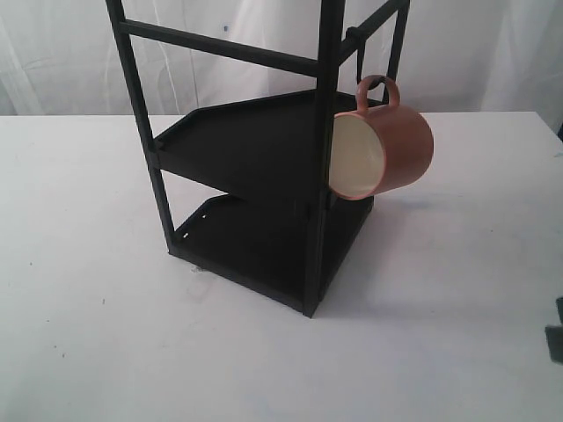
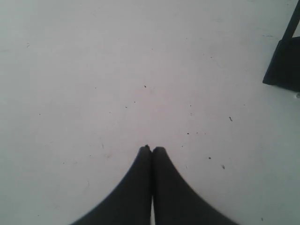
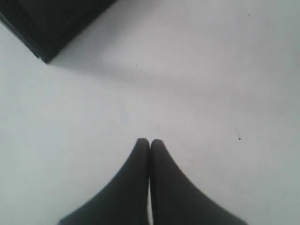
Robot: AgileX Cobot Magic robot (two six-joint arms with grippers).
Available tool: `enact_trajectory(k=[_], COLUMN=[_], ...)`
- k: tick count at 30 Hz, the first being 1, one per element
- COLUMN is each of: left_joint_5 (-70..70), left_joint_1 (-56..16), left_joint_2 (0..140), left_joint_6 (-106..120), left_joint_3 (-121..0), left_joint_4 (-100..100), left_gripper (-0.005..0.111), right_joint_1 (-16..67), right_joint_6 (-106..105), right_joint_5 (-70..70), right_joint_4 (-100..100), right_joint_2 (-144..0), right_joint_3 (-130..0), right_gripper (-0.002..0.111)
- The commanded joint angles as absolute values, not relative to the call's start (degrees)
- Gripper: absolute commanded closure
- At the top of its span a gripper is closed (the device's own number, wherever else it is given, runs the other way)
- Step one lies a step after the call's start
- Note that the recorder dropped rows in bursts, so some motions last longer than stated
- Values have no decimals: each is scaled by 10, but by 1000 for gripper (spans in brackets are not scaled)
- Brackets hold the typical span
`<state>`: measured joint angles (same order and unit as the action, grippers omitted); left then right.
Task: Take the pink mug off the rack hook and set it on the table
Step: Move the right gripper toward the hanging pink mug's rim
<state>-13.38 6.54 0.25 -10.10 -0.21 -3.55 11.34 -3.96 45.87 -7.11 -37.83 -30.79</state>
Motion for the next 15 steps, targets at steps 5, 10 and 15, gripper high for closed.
enact_trajectory(k=[5,10,15], left_joint_5=[-133,-133,-133], left_joint_1=[62,62,62], left_joint_2=[0,0,0], left_joint_6=[-103,-103,-103], left_joint_3=[0,0,0], left_joint_4=[-35,-35,-35], left_gripper=[107,107,107], right_joint_1=[116,147,171], right_joint_6=[-31,-35,-23], right_joint_5=[634,667,671], right_joint_4=[-58,-54,-53], right_joint_2=[-408,-423,-451], right_joint_3=[-492,-557,-598], right_gripper=[108,108,108])
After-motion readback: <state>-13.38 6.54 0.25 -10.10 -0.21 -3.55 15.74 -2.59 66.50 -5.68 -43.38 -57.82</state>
